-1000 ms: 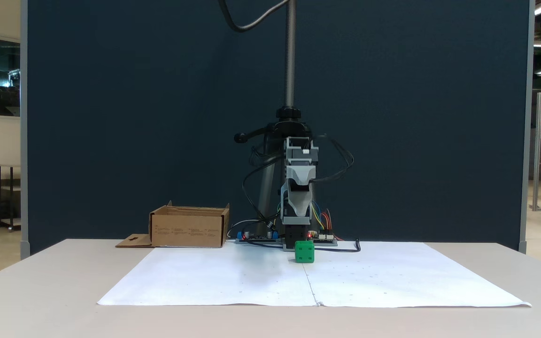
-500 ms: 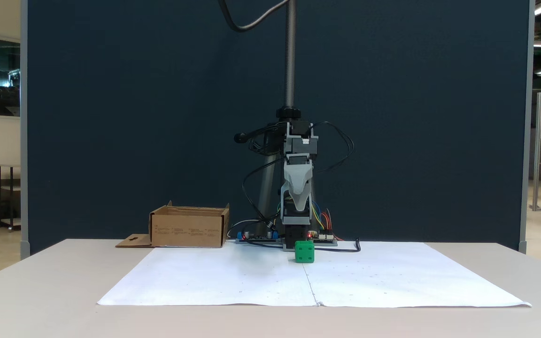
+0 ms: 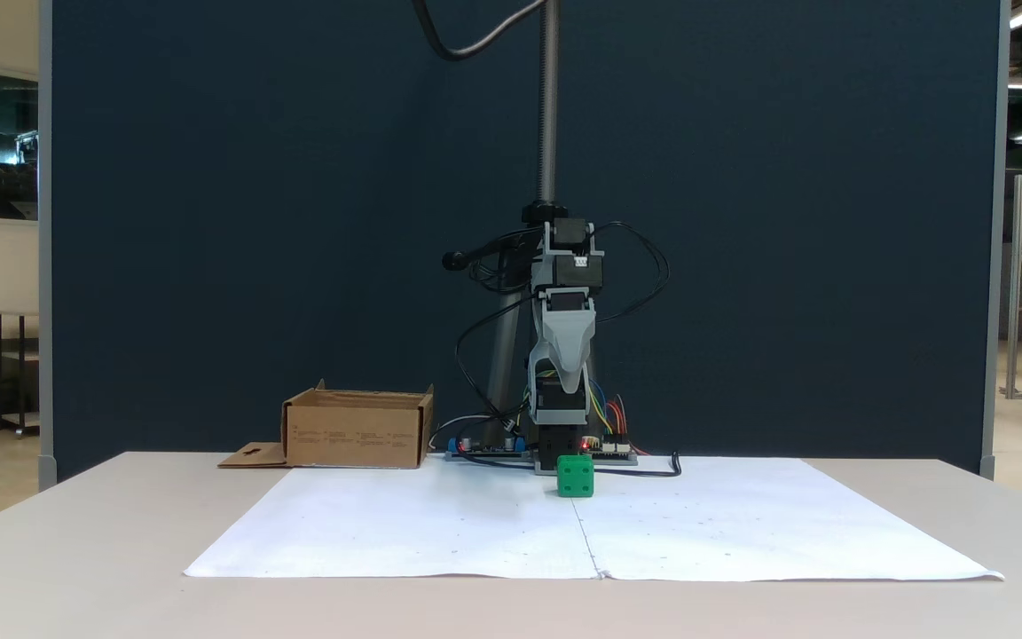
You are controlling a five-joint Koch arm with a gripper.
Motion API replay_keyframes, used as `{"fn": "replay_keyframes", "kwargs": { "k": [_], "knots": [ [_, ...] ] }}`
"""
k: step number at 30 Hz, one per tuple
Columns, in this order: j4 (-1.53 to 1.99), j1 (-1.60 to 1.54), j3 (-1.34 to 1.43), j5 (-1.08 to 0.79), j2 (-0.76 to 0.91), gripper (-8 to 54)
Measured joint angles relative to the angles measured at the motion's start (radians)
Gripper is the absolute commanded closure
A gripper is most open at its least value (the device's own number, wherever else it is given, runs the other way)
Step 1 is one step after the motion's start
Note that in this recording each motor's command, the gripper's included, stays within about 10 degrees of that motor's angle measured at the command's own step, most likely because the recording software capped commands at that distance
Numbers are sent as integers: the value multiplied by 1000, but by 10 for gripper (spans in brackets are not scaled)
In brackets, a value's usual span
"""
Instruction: Grasp a green dice and put it in the bin.
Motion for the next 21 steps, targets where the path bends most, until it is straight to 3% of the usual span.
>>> {"fn": "replay_keyframes", "kwargs": {
  "k": [21],
  "knots": [
    [5, -23, 192, 0, 44, 21]
  ]
}}
